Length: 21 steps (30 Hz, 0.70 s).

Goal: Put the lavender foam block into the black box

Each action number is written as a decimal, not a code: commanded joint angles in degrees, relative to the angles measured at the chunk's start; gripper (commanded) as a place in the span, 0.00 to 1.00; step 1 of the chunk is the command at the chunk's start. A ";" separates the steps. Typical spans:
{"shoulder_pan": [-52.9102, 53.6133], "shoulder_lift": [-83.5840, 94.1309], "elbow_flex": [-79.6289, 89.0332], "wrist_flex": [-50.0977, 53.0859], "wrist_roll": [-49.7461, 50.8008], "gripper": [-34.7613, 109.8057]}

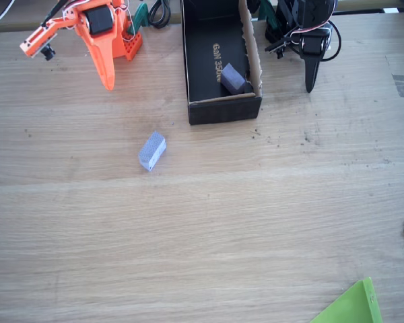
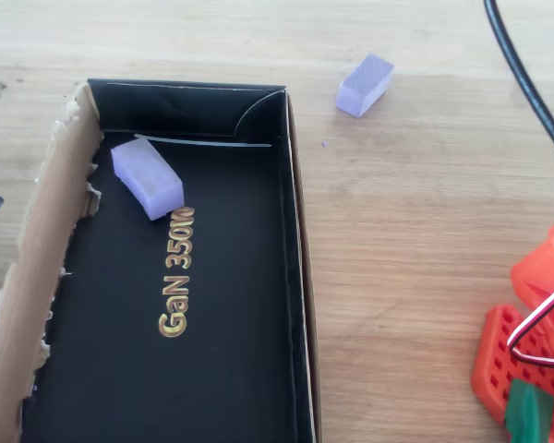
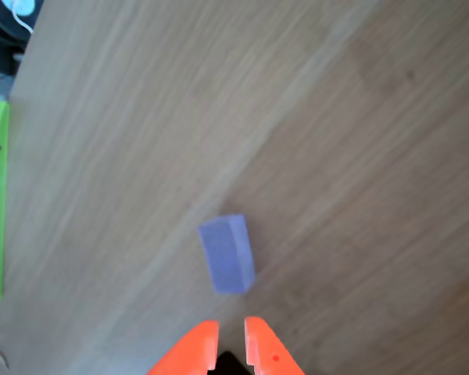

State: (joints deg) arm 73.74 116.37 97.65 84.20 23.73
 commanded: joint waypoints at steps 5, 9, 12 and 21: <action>-1.05 -3.34 -7.29 2.72 -10.90 0.24; -3.43 -4.48 -8.96 4.83 -12.30 0.25; -4.04 -4.39 -8.96 5.89 -8.26 0.24; -3.96 -3.25 -8.96 11.87 17.14 0.24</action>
State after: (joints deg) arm 69.43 111.09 90.88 93.96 32.61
